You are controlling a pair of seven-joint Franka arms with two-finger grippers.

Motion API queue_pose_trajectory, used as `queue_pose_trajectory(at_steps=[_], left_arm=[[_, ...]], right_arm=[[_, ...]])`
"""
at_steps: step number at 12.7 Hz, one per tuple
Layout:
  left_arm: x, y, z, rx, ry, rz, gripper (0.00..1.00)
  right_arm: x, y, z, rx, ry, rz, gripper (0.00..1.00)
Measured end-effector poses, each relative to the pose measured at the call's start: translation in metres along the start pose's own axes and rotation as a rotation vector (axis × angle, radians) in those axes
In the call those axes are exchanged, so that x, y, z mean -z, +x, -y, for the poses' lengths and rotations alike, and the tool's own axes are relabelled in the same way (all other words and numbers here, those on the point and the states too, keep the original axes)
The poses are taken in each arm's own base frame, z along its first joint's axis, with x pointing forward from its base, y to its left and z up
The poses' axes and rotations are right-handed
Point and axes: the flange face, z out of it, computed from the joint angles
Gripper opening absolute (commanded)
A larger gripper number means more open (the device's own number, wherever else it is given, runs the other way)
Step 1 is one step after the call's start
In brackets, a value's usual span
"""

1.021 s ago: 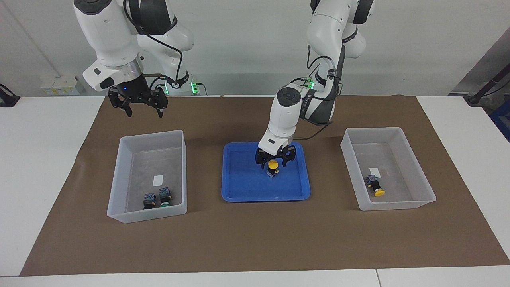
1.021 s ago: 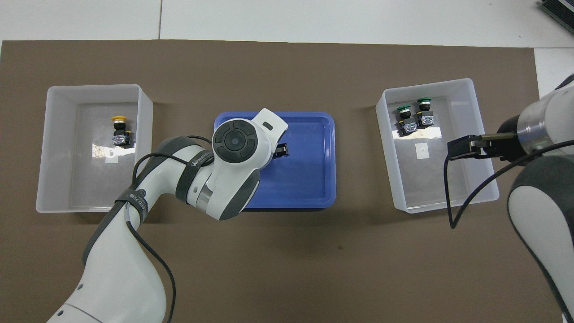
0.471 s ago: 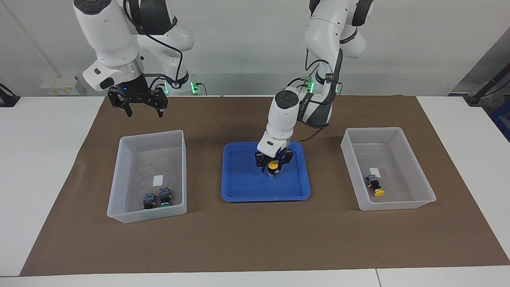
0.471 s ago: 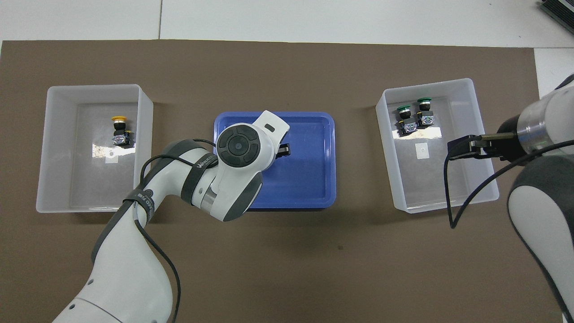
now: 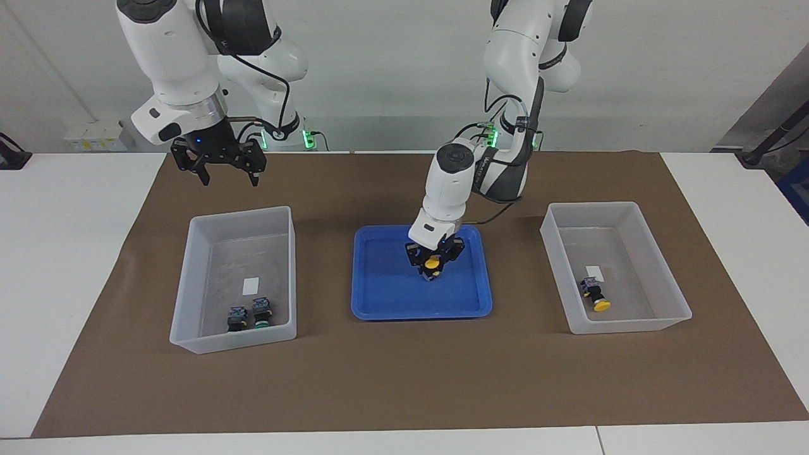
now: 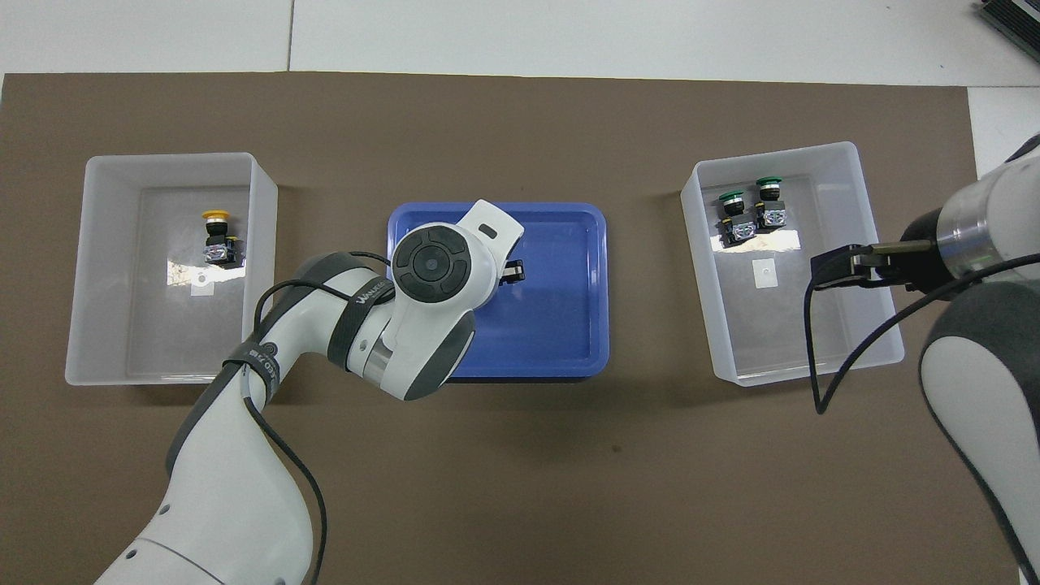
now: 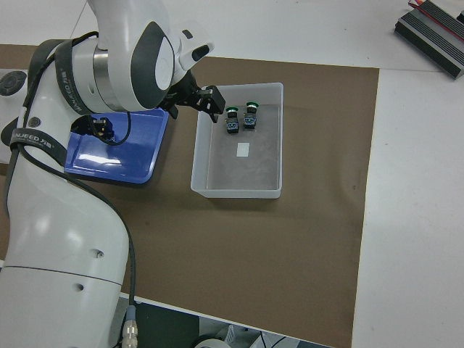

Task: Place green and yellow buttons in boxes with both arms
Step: 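Close the left gripper on the yellow button and lift it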

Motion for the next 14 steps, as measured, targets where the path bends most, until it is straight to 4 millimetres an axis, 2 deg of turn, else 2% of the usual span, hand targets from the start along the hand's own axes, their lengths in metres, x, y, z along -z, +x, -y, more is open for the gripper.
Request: queue_pose_trajectory(at_steps=[6,11,14], left_arm=[[0.000,0.002,0.003,0.005,0.003,-0.002,0.00],[0.000,0.007,0.008,0.014,0.008,-0.003,0.00],[0.016,0.019,0.009,0.027,0.024,0.008,0.00]], right_arm=[[0.000,0.000,0.000,0.000,0.000,0.000,1.00],[0.000,0.000,0.000,0.000,0.000,0.000,1.00],[0.000,0.000,0.000,0.000,0.000,0.000,1.00]])
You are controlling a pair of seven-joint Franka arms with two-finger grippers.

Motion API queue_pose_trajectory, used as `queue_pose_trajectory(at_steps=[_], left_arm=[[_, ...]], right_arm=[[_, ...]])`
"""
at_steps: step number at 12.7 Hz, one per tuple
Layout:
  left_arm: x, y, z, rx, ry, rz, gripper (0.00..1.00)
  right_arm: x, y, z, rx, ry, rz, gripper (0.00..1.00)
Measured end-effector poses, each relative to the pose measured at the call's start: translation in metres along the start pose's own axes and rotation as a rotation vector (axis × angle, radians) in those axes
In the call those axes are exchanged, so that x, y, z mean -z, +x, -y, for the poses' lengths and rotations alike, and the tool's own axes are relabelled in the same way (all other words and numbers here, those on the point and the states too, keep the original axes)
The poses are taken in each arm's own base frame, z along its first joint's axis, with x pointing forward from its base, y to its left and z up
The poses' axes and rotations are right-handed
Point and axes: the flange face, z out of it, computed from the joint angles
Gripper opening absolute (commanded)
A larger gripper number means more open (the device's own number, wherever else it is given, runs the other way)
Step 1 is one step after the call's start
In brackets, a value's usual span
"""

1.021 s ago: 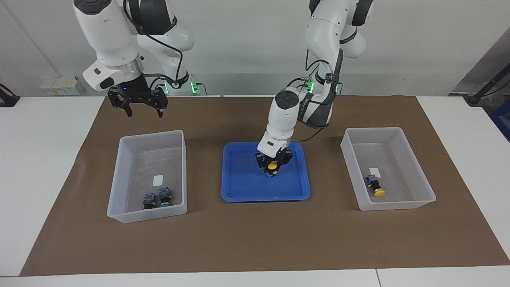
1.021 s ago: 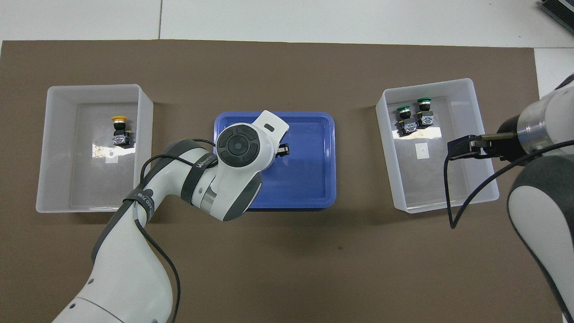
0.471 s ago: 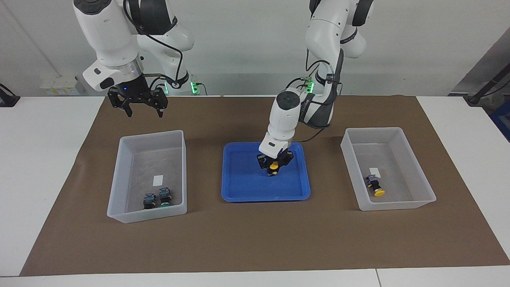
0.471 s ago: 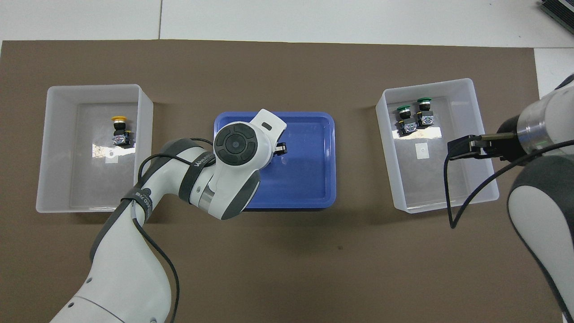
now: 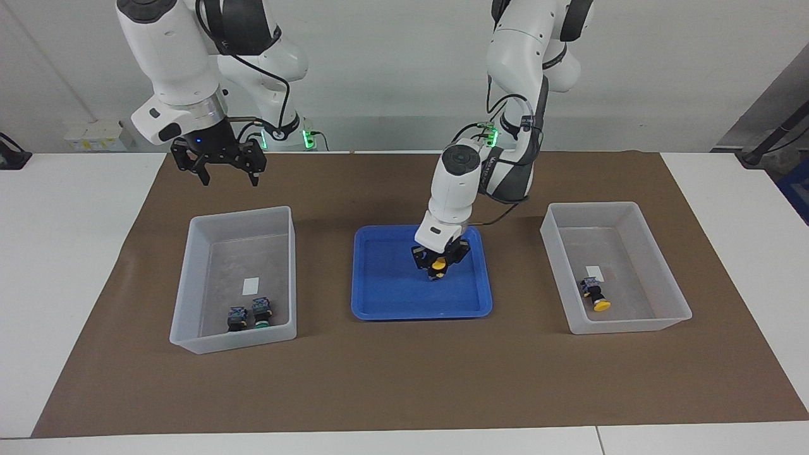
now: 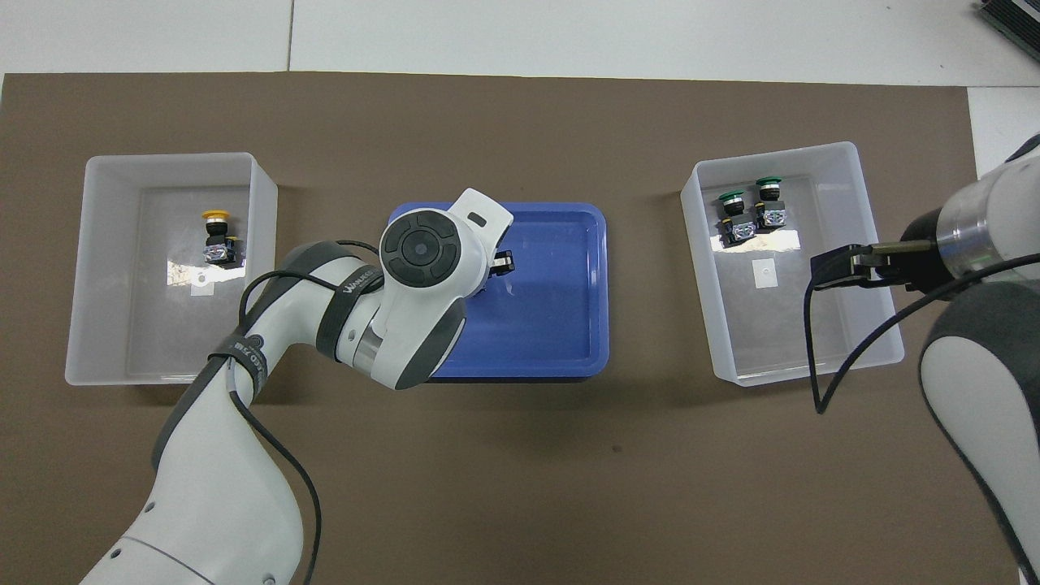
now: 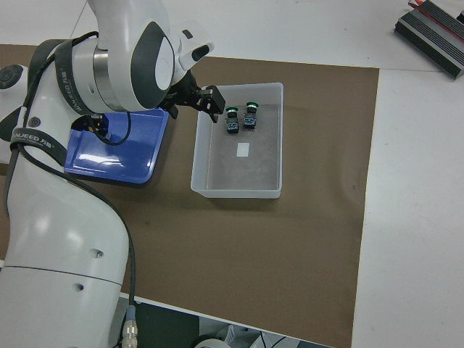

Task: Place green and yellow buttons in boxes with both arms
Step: 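Close the left gripper on the yellow button and lift it, then carry the yellow button with the left gripper to the clear box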

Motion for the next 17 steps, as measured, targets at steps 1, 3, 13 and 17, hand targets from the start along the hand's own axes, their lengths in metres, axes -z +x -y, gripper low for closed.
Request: queue_pose_trajectory(at_steps=[1,3,13,17], left_arm=[[0.011,0.011,0.004,0.015,0.003,-0.002,0.00],[0.033,0.040,0.023,0.059,0.007,-0.010,0.00],[0.126,0.171,0.282,-0.022,0.074,0.031,0.00],[0.122,0.179,0.373,-0.130,0.084,0.067,0.00]], right_arm=[[0.000,0.000,0.000,0.000,0.000,0.000,1.00],[0.000,0.000,0.000,0.000,0.000,0.000,1.00],[0.000,0.000,0.000,0.000,0.000,0.000,1.00],[0.000,0.000,0.000,0.000,0.000,0.000,1.00]])
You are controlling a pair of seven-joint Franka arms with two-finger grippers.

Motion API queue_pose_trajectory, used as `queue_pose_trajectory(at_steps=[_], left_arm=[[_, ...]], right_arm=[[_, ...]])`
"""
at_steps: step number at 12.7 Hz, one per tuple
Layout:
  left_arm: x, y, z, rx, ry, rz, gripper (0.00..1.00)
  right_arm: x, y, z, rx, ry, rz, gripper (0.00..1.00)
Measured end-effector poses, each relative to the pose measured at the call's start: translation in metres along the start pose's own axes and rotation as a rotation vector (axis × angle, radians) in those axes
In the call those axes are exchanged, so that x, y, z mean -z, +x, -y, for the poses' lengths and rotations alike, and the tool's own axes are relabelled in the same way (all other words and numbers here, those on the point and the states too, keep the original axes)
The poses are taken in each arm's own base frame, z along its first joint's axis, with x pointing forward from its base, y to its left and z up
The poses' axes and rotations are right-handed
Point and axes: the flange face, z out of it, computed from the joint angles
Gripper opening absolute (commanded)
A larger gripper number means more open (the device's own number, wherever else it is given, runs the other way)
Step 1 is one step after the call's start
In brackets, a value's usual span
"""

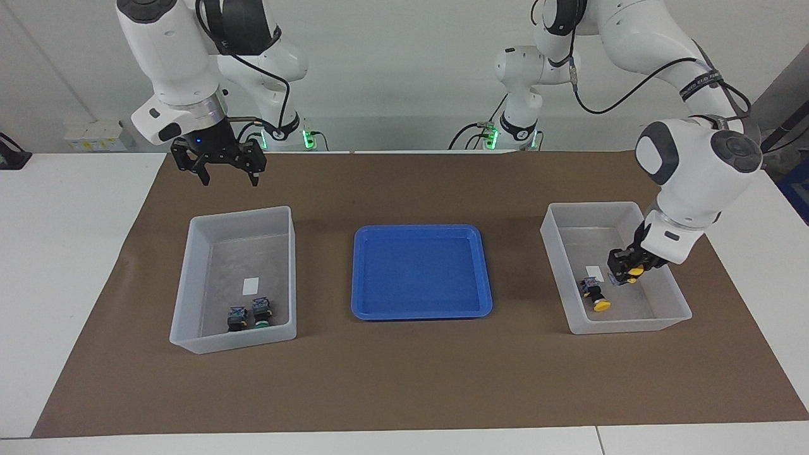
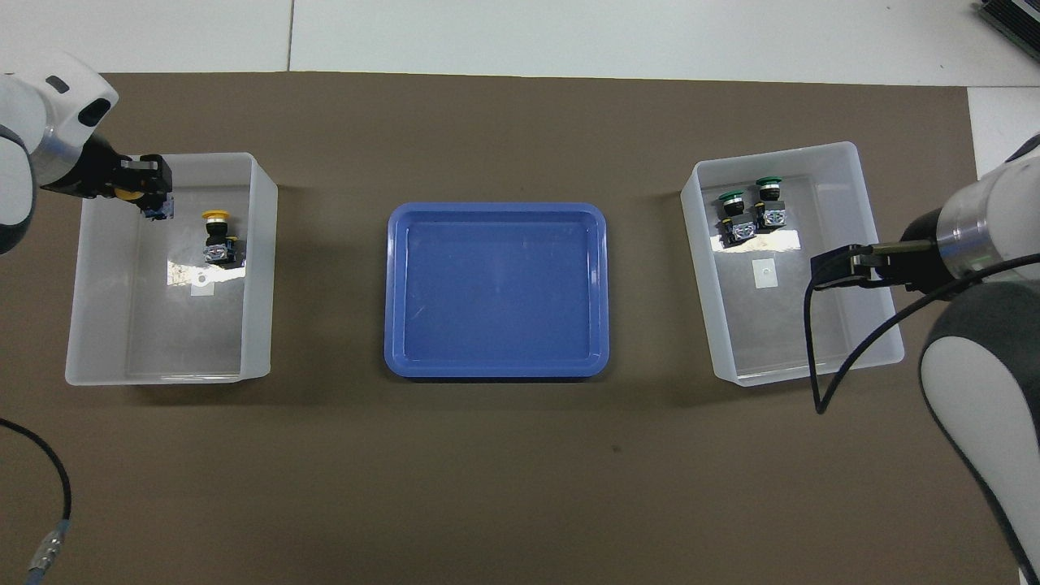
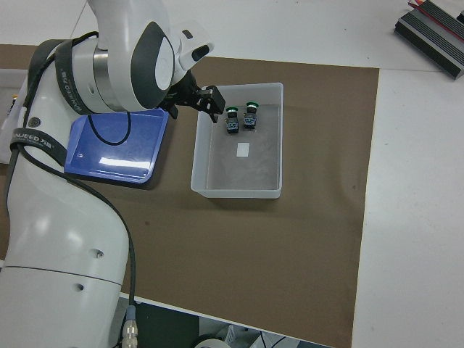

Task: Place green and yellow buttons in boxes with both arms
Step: 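Carry the yellow button with the left gripper to the clear box, then lower the yellow button into the box and open the left gripper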

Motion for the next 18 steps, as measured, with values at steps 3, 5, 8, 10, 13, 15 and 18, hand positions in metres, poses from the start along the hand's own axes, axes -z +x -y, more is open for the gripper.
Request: queue_pose_trajectory(at_steps=[3,5,8,10,13,15,18], left_arm=[[-0.032,-0.022,0.038,-0.043,0.001,-0.002,0.00],[-0.063,-0.043,0.038,-0.048,0.002,-0.023,0.00],[-0.097,-0.068,0.033,-0.051,0.002,-0.040,0.00],[-0.114,-0.078,0.033,-0.051,0.003,-0.043,0.35],[-0.120,-0.082,0.032,-0.052,0.004,-0.046,0.93],[-0.109,-0.076,0.032,-0.054,0.006,-0.070,1.00],[-0.079,-0.058,0.031,-0.060,0.007,-0.089,1.00]], right_arm=[[0.000,0.000,0.000,0.000,0.000,0.000,1.00],[0.000,0.000,0.000,0.000,0.000,0.000,1.00],[0.000,0.000,0.000,0.000,0.000,0.000,1.00],[0.000,0.000,0.000,0.000,0.000,0.000,1.00],[0.000,0.000,0.000,0.000,0.000,0.000,1.00],[0.000,0.000,0.000,0.000,0.000,0.000,1.00],[0.000,0.000,0.000,0.000,0.000,0.000,1.00]])
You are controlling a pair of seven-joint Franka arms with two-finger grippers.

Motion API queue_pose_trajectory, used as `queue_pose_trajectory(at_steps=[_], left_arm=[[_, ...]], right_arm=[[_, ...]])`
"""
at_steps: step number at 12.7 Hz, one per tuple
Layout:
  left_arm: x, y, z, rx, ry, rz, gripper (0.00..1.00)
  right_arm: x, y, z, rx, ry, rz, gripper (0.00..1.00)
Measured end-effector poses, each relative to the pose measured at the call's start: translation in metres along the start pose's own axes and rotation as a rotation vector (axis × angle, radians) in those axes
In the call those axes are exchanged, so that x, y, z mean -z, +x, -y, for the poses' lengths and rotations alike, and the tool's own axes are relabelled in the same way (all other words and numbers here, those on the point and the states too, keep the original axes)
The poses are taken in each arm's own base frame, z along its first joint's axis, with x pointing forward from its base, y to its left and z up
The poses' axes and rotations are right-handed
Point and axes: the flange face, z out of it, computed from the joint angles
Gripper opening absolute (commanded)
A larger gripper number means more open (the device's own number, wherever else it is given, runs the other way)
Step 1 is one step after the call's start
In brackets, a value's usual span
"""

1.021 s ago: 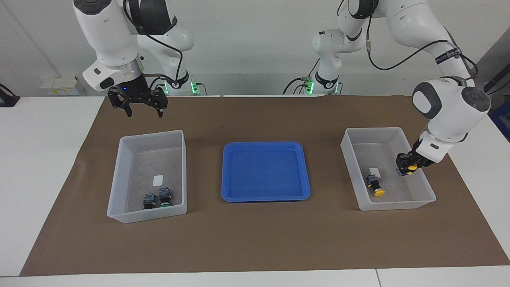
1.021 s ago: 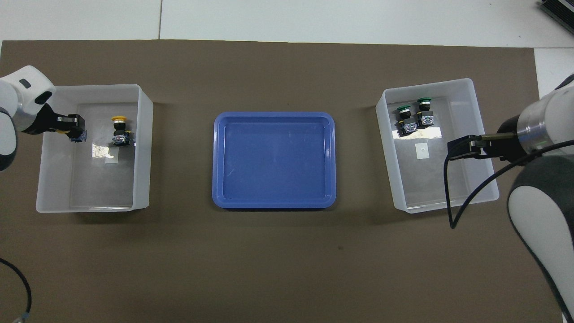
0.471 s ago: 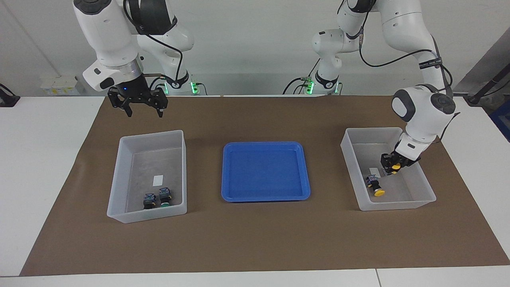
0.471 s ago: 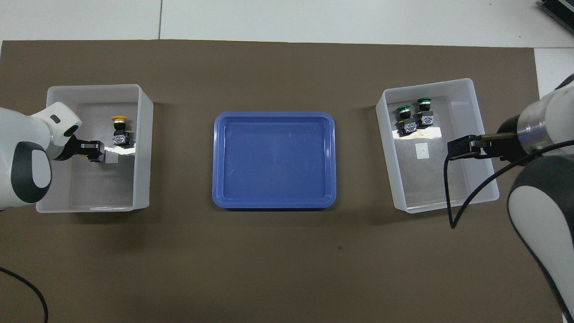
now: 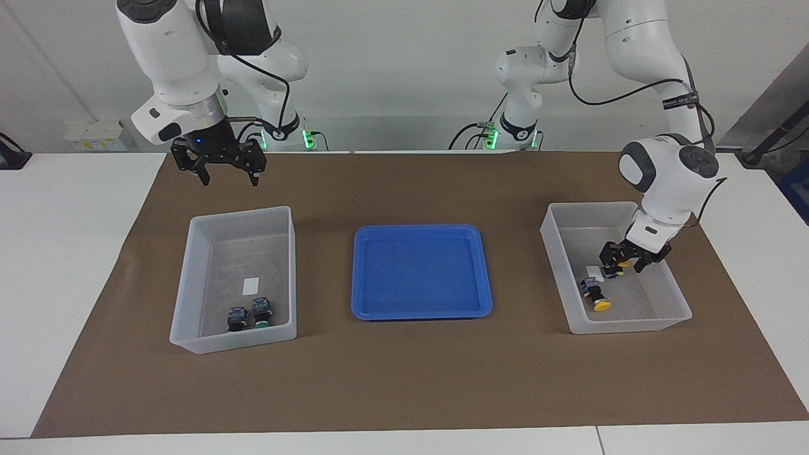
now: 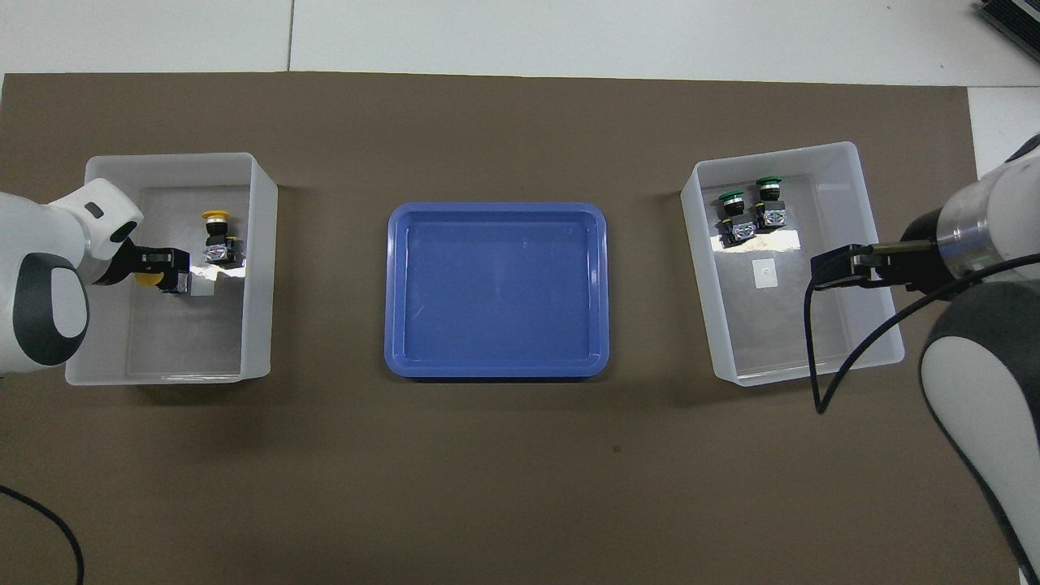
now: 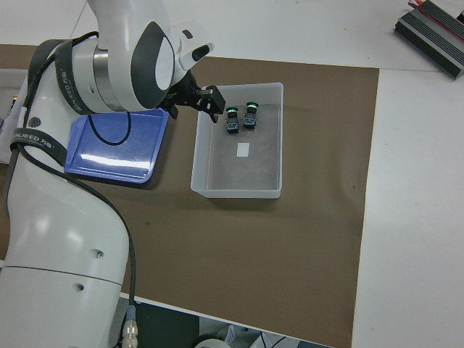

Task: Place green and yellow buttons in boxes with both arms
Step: 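Lower the yellow button into the box and open the left gripper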

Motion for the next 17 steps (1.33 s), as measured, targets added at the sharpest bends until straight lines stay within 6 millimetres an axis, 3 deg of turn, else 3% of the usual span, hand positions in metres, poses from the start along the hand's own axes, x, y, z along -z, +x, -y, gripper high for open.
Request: queue_pose_trajectory(at_steps=[4,7,14,17], left_arm=[[0.056,0.040,-0.004,-0.016,-0.009,0.041,1.00],[0.101,0.054,-0.015,-0.038,-0.026,0.123,1.00],[0.200,0.038,-0.064,-0.124,-0.011,0.230,1.00],[0.214,0.026,-0.080,-0.153,-0.004,0.237,1.00]], right_arm=[[0.000,0.000,0.000,0.000,0.000,0.000,1.00],[0.000,0.000,0.000,0.000,0.000,0.000,1.00],[0.000,0.000,0.000,0.000,0.000,0.000,1.00],[0.000,0.000,0.000,0.000,0.000,0.000,1.00]])
